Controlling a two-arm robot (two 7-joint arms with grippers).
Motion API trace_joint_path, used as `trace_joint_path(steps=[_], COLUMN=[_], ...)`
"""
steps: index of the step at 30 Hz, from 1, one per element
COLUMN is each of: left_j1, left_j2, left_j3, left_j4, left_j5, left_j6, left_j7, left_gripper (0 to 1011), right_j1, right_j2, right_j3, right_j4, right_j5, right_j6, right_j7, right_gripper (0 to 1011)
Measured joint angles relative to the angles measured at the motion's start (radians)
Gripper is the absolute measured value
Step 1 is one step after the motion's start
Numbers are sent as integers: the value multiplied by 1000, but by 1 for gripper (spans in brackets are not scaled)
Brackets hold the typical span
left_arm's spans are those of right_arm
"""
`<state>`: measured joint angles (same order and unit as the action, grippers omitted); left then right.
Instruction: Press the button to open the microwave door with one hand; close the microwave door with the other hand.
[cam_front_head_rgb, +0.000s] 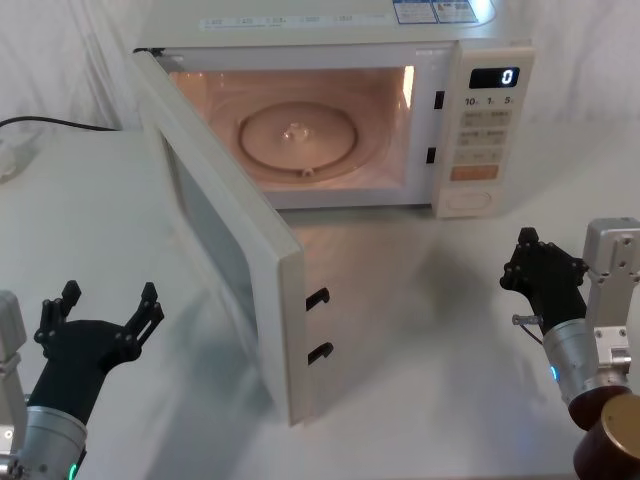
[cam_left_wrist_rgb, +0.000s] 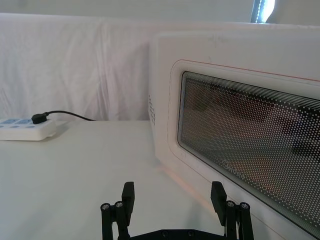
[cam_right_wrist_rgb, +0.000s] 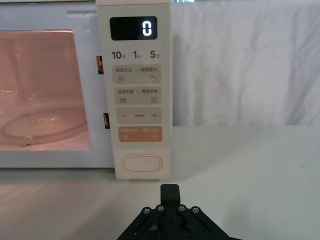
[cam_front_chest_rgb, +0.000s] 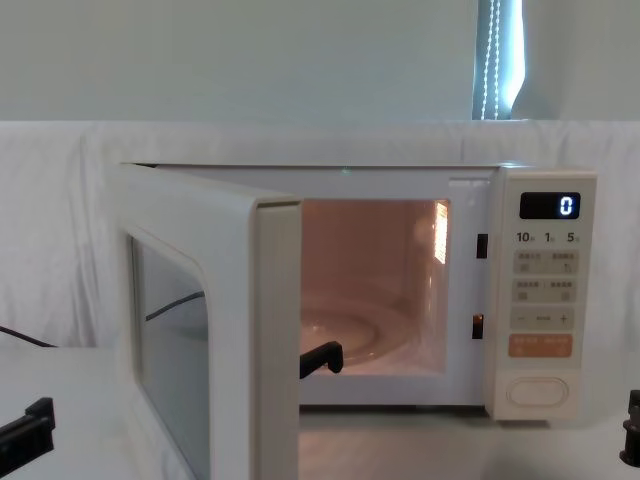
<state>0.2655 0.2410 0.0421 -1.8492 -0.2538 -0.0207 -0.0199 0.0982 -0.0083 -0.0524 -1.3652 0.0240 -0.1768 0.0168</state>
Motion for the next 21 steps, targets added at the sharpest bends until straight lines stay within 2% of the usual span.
trace_joint_path(steps=[5, 16, 21], left_j1=[0, 0, 0], left_j2=[0, 0, 0], left_j3=[0, 0, 0], left_j4=[0, 0, 0], left_j5=[0, 0, 0], left_j6=[0, 0, 0], left_j7=[0, 0, 0], left_gripper=[1001, 1001, 1001], right_j1=[2, 2, 2], right_j2=[-1, -1, -1], right_j3=[4, 3, 3], right_j4=[10, 10, 10], right_j5=[-8, -7, -7], right_j6=[-24, -19, -17], right_j7=[5, 5, 5], right_gripper=[0, 4, 117])
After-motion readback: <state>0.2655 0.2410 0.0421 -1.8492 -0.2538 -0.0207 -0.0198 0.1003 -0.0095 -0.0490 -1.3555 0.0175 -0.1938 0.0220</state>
